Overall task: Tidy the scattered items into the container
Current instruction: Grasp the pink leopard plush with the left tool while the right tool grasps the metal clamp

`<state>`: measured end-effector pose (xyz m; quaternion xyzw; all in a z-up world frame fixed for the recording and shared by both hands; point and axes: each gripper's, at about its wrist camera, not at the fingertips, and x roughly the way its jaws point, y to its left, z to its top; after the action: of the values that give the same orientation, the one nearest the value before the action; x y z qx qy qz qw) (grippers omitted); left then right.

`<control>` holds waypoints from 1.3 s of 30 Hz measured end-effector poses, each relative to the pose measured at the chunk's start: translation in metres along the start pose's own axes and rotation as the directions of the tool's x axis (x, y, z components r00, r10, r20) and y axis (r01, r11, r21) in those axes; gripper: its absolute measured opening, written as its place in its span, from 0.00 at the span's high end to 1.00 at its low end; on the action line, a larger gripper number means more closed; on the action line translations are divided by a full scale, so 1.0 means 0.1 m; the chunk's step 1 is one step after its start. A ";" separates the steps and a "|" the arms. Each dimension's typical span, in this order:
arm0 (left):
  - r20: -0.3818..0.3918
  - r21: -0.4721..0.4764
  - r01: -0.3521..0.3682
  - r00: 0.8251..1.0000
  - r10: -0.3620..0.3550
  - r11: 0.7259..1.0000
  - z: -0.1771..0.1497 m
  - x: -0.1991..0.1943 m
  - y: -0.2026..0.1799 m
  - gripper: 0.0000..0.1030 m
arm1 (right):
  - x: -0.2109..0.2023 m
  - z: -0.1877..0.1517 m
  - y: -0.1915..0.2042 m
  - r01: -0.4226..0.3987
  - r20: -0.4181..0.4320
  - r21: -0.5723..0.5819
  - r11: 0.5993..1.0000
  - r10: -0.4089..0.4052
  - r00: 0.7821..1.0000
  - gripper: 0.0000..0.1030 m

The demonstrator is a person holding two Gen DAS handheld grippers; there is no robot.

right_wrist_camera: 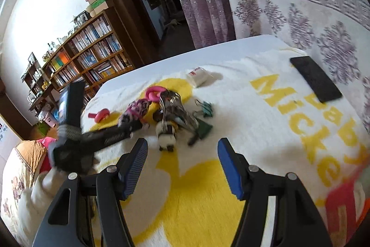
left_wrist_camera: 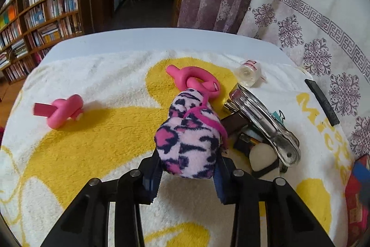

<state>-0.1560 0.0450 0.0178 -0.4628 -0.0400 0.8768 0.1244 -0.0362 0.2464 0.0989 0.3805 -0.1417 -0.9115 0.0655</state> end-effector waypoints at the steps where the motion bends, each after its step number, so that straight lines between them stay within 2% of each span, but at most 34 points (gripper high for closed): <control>1: 0.003 0.012 -0.003 1.000 0.003 1.000 -0.01 -0.03 0.00 0.62 | 0.07 0.05 0.02 -0.006 -0.002 -0.007 1.000 0.006 1.000 0.35; 5: 0.009 0.038 -0.011 1.000 0.011 0.999 -0.09 -0.15 0.03 0.62 | 0.40 0.20 0.07 -0.043 -0.042 -0.012 0.999 0.043 0.998 0.35; 9: 0.022 0.012 0.001 1.000 -0.001 1.000 -0.13 -0.25 0.14 0.62 | 0.75 0.28 0.13 -0.075 -0.100 -0.018 0.997 0.073 0.992 0.36; 18: 0.020 -0.037 0.011 1.000 -0.010 0.999 -0.14 -0.23 0.27 0.62 | 1.21 0.42 0.34 -0.079 -0.152 -0.152 0.985 0.056 0.987 0.38; 26: 0.009 -0.026 0.015 1.000 -0.015 1.000 -0.16 -0.18 0.21 0.62 | 1.45 0.44 0.21 -0.038 -0.198 -0.138 0.990 0.010 0.980 0.38; 28: 0.009 -0.026 0.015 1.000 -0.015 1.000 -0.16 -0.18 0.21 0.62 | 1.48 0.43 0.15 -0.048 -0.215 -0.122 0.991 0.021 0.976 0.39; 31: 0.010 -0.030 0.013 1.000 -0.013 0.999 -0.16 -0.18 0.22 0.62 | 1.45 0.41 0.11 -0.068 -0.219 -0.095 0.993 0.046 0.975 0.56; 32: 0.011 -0.031 0.014 1.000 -0.013 0.999 -0.16 -0.18 0.22 0.62 | 1.43 0.41 0.12 -0.064 -0.219 -0.097 0.993 0.042 0.975 0.59; 39: 0.028 -0.025 0.023 0.999 -0.023 0.999 -0.15 -0.25 0.19 0.62 | 1.05 0.33 0.22 -0.110 -0.156 -0.102 0.989 0.093 0.983 0.59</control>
<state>-0.1338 0.0194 0.0262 -0.4517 -0.0581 0.8810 0.1280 -0.1332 0.2081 0.0567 0.4365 -0.1054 -0.8819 0.1434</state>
